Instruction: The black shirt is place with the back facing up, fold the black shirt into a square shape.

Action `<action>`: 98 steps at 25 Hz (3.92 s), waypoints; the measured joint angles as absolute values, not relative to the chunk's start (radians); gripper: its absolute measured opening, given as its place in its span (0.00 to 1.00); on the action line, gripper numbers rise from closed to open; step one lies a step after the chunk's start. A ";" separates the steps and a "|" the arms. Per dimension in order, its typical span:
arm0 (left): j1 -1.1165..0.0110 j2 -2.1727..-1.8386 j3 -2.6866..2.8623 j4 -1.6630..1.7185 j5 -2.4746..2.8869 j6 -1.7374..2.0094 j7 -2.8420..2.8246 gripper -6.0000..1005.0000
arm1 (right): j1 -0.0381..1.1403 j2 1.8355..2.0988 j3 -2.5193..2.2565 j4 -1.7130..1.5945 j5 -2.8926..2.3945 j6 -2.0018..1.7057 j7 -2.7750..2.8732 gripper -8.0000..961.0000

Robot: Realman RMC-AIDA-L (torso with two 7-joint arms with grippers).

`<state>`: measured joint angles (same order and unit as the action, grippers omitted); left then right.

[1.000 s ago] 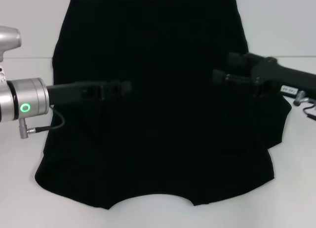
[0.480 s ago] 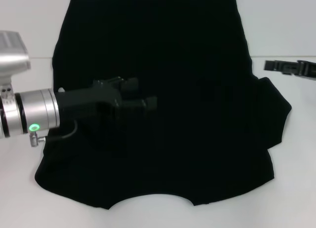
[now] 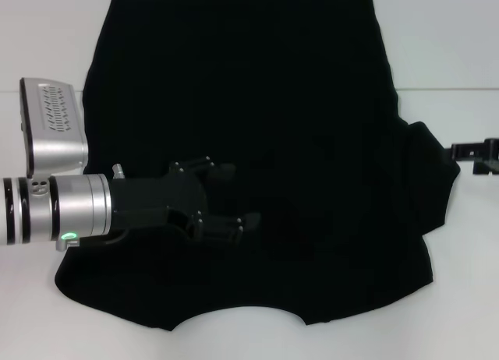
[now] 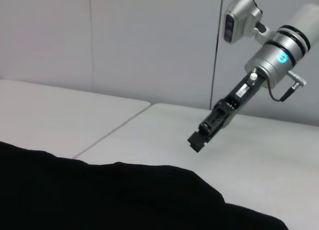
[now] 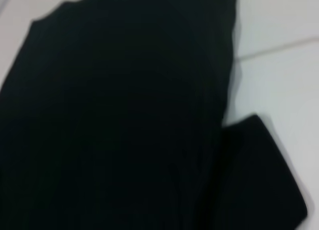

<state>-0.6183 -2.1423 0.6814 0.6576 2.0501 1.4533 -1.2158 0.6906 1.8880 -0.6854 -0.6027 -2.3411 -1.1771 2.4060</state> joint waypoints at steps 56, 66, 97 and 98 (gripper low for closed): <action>-0.617 -2.147 0.689 0.664 2.063 1.404 -1.205 0.94 | 0.652 1.991 -0.584 -0.545 -2.305 -0.925 2.219 0.02; -0.615 -2.148 0.691 0.663 2.063 1.404 -1.209 0.95 | 0.643 2.007 -0.581 -0.541 -2.279 -0.843 2.165 0.02; -0.631 -2.147 0.698 0.665 2.066 1.394 -1.227 0.94 | 0.609 2.020 -0.516 -0.540 -2.273 -0.843 2.140 0.02; -0.631 -2.147 0.698 0.665 2.065 1.394 -1.227 0.94 | 0.611 2.020 -0.516 -0.540 -2.273 -0.843 2.139 0.02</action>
<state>-0.6313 -2.1475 0.6980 0.6654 2.0653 1.3936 -1.2271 0.6111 2.0201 -0.5162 -0.5402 -2.2731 -0.8428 2.1390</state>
